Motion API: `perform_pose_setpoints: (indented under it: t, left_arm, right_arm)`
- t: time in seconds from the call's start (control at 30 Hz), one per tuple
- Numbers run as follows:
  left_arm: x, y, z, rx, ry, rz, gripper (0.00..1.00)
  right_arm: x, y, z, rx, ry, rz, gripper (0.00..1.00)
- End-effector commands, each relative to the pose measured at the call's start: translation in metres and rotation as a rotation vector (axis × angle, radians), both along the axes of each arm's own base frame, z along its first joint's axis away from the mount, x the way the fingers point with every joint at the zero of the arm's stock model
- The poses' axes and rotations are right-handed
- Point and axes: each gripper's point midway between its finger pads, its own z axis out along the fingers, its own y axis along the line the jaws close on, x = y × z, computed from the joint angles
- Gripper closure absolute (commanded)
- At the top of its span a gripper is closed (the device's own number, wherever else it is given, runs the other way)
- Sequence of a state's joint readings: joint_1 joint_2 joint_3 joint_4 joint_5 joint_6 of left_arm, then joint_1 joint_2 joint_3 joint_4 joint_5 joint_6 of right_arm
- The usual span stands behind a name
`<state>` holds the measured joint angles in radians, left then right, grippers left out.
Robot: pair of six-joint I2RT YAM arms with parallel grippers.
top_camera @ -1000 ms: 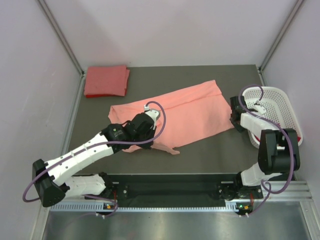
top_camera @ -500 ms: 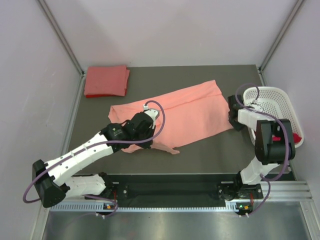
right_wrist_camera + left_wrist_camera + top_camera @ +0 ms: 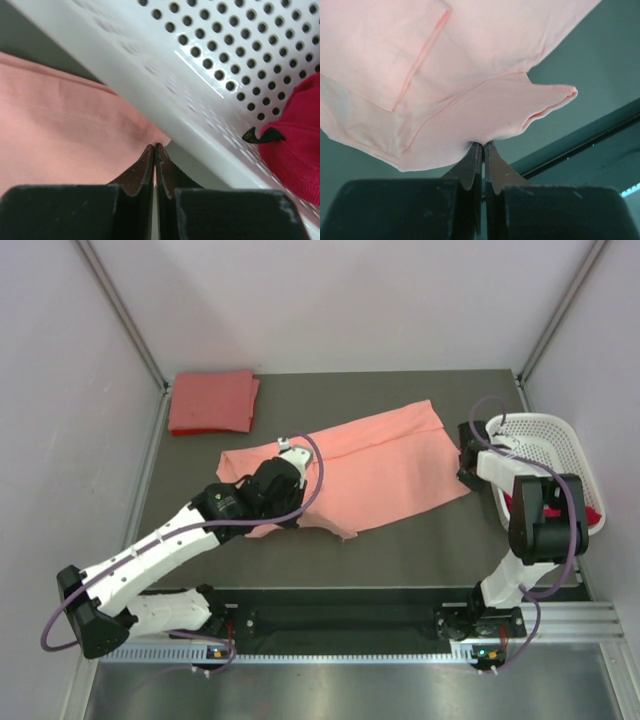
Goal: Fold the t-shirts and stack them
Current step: Fold the tshirt
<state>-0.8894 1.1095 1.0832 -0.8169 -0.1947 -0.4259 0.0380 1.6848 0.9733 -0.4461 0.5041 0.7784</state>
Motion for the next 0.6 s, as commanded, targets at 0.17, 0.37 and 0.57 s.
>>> perform_pose_setpoints:
  t: [0.17, 0.37, 0.57]
  left_arm:
    - [0.062, 0.004, 0.050, -0.013, -0.145, 0.083, 1.00]
    - [0.075, 0.031, 0.056, 0.048, -0.157, 0.168, 1.00]
    - [0.058, 0.058, 0.050, 0.073, -0.132, 0.239, 1.00]
  right_arm:
    - [0.040, 0.016, 0.049, 0.023, -0.009, 0.303, 1.00]
    - [0.050, 0.022, 0.051, 0.029, 0.032, 0.407, 1.00]
    - [0.062, 0.028, 0.057, 0.035, 0.022, 0.459, 1.00]
